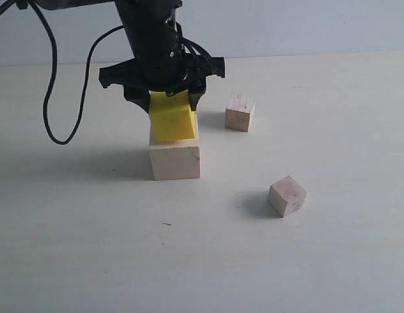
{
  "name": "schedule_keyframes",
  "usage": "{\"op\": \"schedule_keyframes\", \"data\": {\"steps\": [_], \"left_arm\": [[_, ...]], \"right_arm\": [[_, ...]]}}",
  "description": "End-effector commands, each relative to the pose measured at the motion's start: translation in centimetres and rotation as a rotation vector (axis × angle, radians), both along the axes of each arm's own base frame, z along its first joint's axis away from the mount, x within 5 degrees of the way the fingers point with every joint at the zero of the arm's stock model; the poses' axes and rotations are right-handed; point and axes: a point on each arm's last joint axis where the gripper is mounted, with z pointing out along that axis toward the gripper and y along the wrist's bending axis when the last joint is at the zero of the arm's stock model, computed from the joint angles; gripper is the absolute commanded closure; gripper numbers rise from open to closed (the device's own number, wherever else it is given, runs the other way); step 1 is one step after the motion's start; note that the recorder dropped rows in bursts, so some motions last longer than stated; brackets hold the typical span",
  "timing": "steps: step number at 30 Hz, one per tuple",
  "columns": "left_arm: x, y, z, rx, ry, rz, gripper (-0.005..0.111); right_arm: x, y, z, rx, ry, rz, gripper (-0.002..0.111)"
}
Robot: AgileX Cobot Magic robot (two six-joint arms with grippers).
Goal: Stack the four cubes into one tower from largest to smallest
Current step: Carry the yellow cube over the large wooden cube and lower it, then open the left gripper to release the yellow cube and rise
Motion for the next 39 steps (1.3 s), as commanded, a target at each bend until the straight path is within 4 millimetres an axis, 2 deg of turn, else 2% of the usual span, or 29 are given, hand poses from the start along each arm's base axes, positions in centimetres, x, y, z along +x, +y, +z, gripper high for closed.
{"op": "schedule_keyframes", "data": {"steps": [1, 10, 39], "left_arm": [[0.31, 0.22, 0.29, 0.008, -0.019, 0.011, 0.107], [0.37, 0.62, 0.28, 0.047, -0.024, 0.032, 0.107], [0.32, 0.12, 0.28, -0.003, -0.023, 0.037, 0.107]], "right_arm": [[-0.07, -0.06, 0.02, 0.009, -0.007, -0.008, 0.108], [-0.07, -0.06, 0.02, 0.009, -0.007, -0.008, 0.108], [-0.06, -0.05, 0.05, 0.011, -0.011, -0.008, 0.108]]}}
